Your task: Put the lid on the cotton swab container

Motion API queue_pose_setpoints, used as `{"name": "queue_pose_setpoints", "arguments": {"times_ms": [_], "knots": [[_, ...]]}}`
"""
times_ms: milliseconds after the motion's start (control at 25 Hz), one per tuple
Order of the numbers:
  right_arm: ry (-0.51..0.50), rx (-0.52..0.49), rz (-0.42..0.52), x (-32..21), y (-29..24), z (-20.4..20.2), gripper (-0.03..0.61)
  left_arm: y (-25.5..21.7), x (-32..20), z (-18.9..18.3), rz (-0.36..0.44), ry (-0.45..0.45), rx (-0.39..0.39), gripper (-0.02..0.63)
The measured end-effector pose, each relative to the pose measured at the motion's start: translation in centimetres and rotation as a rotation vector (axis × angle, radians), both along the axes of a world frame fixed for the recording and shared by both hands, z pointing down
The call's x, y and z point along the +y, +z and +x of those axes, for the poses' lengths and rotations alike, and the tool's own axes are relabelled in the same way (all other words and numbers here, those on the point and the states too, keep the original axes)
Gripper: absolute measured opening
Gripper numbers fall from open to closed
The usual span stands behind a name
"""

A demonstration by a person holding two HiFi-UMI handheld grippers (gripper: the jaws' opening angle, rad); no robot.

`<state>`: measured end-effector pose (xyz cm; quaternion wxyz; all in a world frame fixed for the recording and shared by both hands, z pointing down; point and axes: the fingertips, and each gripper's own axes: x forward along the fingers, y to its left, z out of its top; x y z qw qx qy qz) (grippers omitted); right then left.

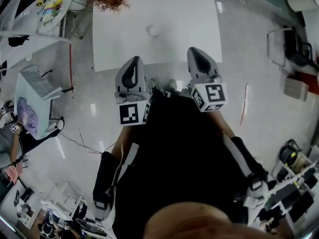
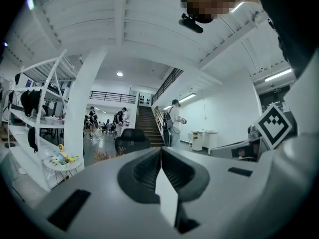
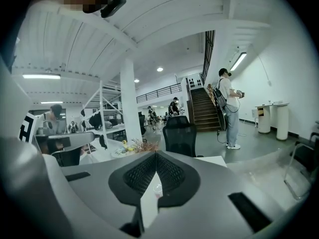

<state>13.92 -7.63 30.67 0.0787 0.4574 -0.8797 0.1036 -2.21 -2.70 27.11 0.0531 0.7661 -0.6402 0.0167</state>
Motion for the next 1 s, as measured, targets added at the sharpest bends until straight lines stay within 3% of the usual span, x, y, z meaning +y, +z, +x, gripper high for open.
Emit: {"name": "queue_pose_setpoints", "arguments": {"times_ms": [240,760,1000], "knots": [[-0.023,-0.007,-0.012,0.0,0.7,0.6,0.008,0.8,0.0,0.9,-0.006,-0.004,-0.04,0.008],[-0.046,-0.015,0.012,-0.4,0.3,0.6,0.006,0.1,-0.7,1.5,0.015,-0.023,-0.001,0.008],[-0.048,-0.017,0.016,-0.4,0.3,0.3,0.006,0.6,-0.4,1.6,0.004,-0.007,-0.021,0.008]]}}
